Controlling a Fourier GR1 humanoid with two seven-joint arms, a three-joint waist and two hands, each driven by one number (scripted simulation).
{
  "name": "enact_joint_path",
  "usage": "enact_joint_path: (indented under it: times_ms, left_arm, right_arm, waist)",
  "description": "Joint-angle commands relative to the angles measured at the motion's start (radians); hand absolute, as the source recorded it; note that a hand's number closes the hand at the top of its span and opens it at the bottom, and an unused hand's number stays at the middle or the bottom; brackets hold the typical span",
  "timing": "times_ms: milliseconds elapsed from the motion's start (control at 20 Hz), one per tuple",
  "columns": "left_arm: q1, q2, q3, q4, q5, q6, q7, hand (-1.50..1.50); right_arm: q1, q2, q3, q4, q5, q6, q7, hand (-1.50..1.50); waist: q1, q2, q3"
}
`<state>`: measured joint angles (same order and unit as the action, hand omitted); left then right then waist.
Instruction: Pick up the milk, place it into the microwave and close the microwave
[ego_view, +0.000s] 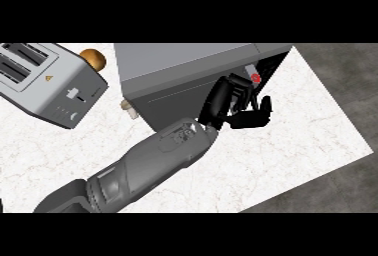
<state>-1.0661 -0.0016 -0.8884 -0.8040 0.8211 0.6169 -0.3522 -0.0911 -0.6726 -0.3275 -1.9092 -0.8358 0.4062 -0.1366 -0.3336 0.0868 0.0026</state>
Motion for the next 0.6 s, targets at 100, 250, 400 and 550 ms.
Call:
enact_joint_path:
  times_ms: [100,250,400,550]
  left_arm:
    - [0.039,0.102,0.083,0.177,0.041,0.037,-0.003,-1.50]
    - [0.046,0.118,0.078,0.179,0.058,0.018,-0.019,-1.50]
    - [0.040,0.105,0.070,0.180,0.075,0.006,-0.025,-1.50]
    - [0.035,0.115,0.065,0.183,0.091,-0.016,-0.028,-1.50]
  right_arm:
    - [0.023,-0.008,-0.032,-0.017,-0.024,-0.013,0.012,-1.50]
    - [0.034,-0.021,-0.060,-0.020,-0.031,-0.024,0.022,-1.50]
    - [0.048,-0.018,-0.064,-0.030,-0.037,-0.022,0.024,-1.50]
    - [0.056,-0.021,-0.074,-0.047,-0.053,-0.022,0.030,-1.50]
  waist:
    - [0.056,0.007,-0.004]
    - [0.074,0.005,-0.006]
    - [0.080,0.007,-0.004]
    - [0.091,0.002,-0.004]
